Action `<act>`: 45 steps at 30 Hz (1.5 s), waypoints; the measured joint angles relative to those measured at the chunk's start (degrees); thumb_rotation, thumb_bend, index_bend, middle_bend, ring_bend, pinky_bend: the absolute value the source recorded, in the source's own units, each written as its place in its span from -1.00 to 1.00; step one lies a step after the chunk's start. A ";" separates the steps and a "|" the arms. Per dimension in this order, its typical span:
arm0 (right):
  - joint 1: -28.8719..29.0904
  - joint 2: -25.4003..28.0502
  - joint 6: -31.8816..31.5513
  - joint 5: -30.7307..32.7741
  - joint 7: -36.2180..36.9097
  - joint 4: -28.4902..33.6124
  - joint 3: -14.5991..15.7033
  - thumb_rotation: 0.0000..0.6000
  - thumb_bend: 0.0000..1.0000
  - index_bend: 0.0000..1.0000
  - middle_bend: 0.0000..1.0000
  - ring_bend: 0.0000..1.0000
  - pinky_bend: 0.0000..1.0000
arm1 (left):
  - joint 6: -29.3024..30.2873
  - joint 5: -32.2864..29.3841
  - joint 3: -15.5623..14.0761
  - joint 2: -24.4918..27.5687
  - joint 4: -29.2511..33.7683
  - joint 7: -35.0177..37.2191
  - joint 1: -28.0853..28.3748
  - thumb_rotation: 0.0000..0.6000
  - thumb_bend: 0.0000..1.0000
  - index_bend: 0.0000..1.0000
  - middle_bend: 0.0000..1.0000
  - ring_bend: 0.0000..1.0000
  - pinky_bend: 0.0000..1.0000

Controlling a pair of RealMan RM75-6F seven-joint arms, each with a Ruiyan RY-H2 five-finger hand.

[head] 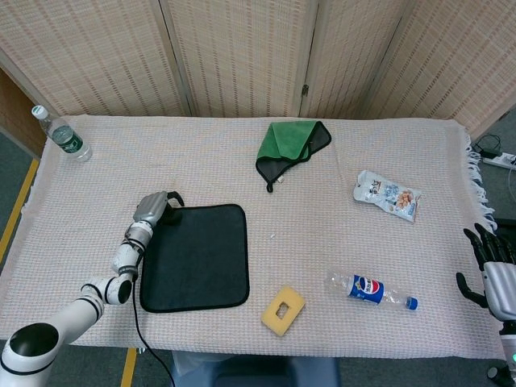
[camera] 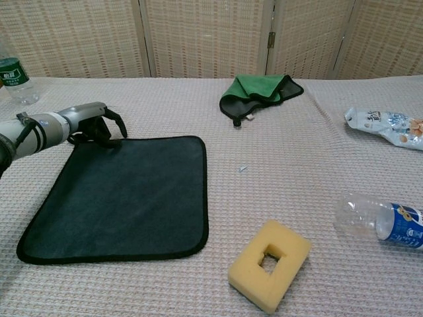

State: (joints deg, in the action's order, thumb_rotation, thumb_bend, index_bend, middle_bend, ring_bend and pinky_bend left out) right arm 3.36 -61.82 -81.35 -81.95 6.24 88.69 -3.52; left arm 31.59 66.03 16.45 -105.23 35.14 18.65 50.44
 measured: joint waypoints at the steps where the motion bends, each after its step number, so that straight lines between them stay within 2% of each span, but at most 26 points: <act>1: -0.04 0.07 -0.03 -0.08 0.07 0.04 0.04 1.00 -0.02 -1.00 -1.00 -1.00 -1.00 | -0.14 0.43 -0.20 -0.29 -0.50 0.69 0.12 1.00 -0.06 -0.05 1.00 1.00 1.00; 12: -0.19 0.56 0.34 -0.27 0.21 0.49 0.32 1.00 -0.02 -1.00 -1.00 -1.00 -1.00 | -0.46 4.22 -1.86 -2.46 -4.88 5.86 0.80 1.00 -0.09 -0.05 1.00 1.00 1.00; 19: -0.06 0.75 0.91 -0.32 0.03 0.79 0.52 1.00 -0.02 -1.00 -1.00 -1.00 -1.00 | 2.91 6.26 -2.67 -3.99 -7.62 7.81 0.62 1.00 -0.09 0.27 1.00 1.00 1.00; 25: -0.31 1.00 0.29 -0.52 0.35 1.05 0.48 1.00 -0.02 -1.00 -1.00 -1.00 -1.00 | 5.42 8.26 -3.93 -5.98 -11.21 8.92 0.39 1.00 -0.09 0.37 1.00 1.00 1.00; 30: -0.27 1.04 0.49 -1.00 0.71 1.01 0.69 1.00 -0.02 -1.00 -1.00 -1.00 -1.00 | 7.96 9.09 -4.27 -6.12 -11.21 9.86 0.06 1.00 -0.09 0.37 1.00 1.00 1.00; 37: -0.45 1.14 -0.31 -2.46 0.80 1.39 1.11 1.00 -0.02 -1.00 -1.00 -1.00 -1.00 | 14.63 10.53 -5.16 -4.32 -5.01 7.72 -2.06 1.00 -0.09 0.37 1.00 1.00 1.00; 45: -1.25 1.35 -3.00 -5.69 0.61 2.38 2.08 1.00 -0.02 -1.00 -1.00 -1.00 -1.00 | 21.52 11.35 -6.45 0.49 10.57 -3.39 -6.03 1.00 -0.09 0.37 1.00 1.00 1.00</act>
State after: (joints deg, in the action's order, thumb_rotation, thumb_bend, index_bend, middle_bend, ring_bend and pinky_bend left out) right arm 2.11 -60.46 -84.35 -87.64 6.84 91.08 -1.44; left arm 53.11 77.38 10.00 -104.74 45.72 15.26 44.41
